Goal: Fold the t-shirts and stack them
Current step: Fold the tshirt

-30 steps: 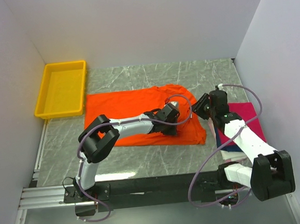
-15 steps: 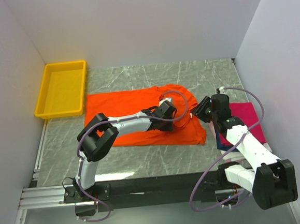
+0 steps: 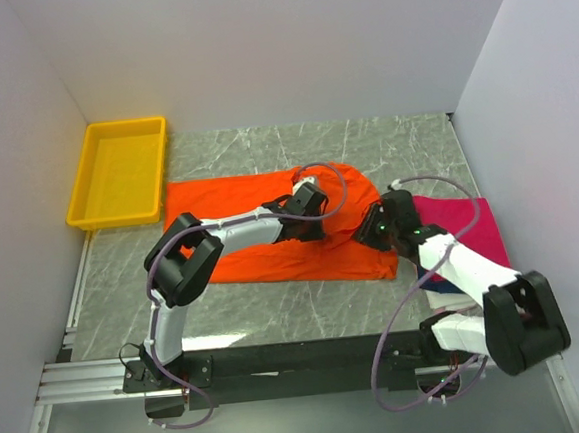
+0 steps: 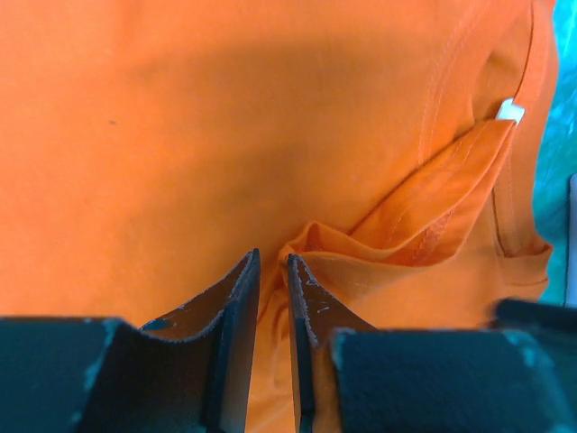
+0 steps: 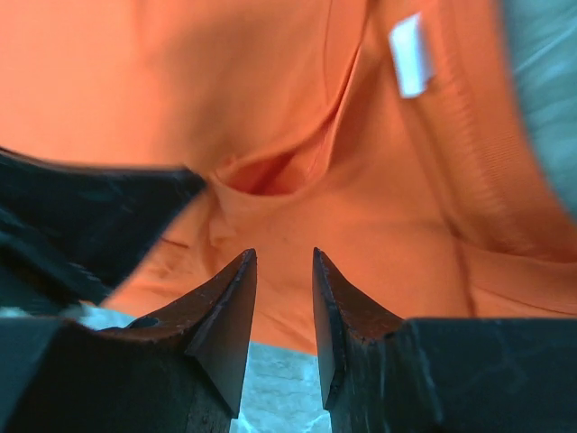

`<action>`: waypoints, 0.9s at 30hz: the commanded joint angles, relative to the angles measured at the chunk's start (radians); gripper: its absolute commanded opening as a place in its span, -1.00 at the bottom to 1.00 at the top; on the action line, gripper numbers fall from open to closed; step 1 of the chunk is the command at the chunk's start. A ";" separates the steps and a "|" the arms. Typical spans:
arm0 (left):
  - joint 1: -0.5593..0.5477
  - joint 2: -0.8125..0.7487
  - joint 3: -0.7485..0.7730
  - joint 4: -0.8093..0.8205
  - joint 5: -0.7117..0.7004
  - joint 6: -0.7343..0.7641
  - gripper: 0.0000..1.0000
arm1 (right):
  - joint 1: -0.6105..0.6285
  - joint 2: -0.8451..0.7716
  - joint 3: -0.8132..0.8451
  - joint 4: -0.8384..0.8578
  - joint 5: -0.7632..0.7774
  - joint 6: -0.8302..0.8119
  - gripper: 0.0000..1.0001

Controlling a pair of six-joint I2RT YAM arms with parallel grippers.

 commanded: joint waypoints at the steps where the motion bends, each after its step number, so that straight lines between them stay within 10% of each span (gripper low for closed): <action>1: 0.015 0.009 0.013 0.047 0.014 -0.016 -0.50 | 0.059 0.067 0.053 0.010 0.063 -0.020 -0.22; 27: 0.191 -0.313 -0.229 0.073 -0.029 -0.072 -0.44 | 0.114 0.544 0.372 0.042 0.057 -0.065 -0.20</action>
